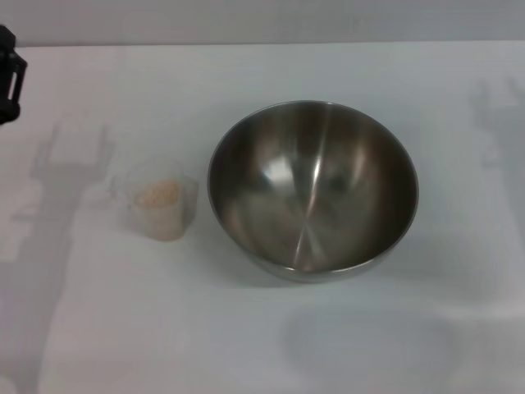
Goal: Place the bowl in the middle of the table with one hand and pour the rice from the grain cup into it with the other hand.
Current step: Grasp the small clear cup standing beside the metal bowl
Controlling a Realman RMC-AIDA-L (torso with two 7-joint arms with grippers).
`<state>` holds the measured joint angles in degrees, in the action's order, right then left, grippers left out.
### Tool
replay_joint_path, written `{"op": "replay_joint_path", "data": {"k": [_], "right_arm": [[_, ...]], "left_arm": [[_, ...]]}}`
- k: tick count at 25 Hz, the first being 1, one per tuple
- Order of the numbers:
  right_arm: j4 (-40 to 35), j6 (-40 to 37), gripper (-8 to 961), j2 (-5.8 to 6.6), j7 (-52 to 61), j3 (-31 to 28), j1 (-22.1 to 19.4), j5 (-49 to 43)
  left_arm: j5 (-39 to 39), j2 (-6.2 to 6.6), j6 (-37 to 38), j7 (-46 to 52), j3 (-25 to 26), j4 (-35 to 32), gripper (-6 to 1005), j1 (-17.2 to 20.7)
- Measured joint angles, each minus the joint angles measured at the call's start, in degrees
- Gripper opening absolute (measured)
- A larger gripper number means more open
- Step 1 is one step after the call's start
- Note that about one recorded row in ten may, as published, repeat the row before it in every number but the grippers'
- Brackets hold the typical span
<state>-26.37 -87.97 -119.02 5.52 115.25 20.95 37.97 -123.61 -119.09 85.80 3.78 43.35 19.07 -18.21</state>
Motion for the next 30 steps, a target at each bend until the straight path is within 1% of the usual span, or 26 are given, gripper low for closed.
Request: {"op": "replay_joint_path", "data": {"k": [3,5,6,7,10,15,16,22,24,25,26,27,30], "right_arm": [[5.8,-0.8,439,0.02,5.1,-0.6,-0.3,0.0],[8.8,-0.9,439,0.02,6.3,-0.6,-0.4,-0.1],[11.8,-0.9,439,0.02,7.3,-1.0,-0.4,0.0],[11.8,-0.9,439,0.02,7.3,-1.0,-0.4,0.0],[16.5,-0.9,438,0.27,12.5,-3.7,-0.3,0.0],[19.8,0.0,438,0.82,13.6,-5.3,0.8,0.1],[19.8,0.0,438,0.82,13.6,-5.3,0.8,0.1],[20.3,2.7,438,1.69,13.3,-7.3,2.3,0.3],[20.4,3.3,440,1.96,13.3,-7.4,2.8,0.3],[20.4,4.1,440,2.31,13.3,-7.5,3.3,0.4],[20.4,4.1,440,2.31,13.3,-7.5,3.3,0.4],[20.4,5.0,440,2.61,13.3,-7.5,3.8,0.4],[20.4,5.6,440,2.81,13.3,-7.6,4.4,0.4]], "left_arm": [[0.1,0.00,-0.1,-0.4,-2.2,-0.3,716,0.7],[0.1,0.00,-0.1,-0.6,-3.6,-0.3,716,1.4],[0.1,0.00,-0.1,-0.6,-4.2,-0.3,716,1.8],[0.1,0.00,-0.1,-0.6,-5.4,-0.3,716,2.4],[0.3,-0.01,-0.3,-0.8,-7.8,-0.3,715,3.8],[0.4,0.00,-1.7,-2.7,-10.7,0.1,714,5.9],[0.4,-0.01,-1.9,-3.0,-11.2,0.0,714,6.3],[0.1,0.03,-3.8,-3.2,-12.7,-0.5,713,9.3],[0.1,0.11,-4.1,-3.2,-14.1,-0.7,713,10.1],[0.1,0.09,-4.4,-3.2,-15.7,-1.0,713,10.6],[0.1,0.09,-4.4,-3.2,-15.7,-1.0,713,10.6],[0.1,0.01,-5.0,-3.2,-17.0,-1.0,713,10.7],[0.2,-0.02,-6.3,-3.2,-17.6,-0.7,712,10.8]]}}
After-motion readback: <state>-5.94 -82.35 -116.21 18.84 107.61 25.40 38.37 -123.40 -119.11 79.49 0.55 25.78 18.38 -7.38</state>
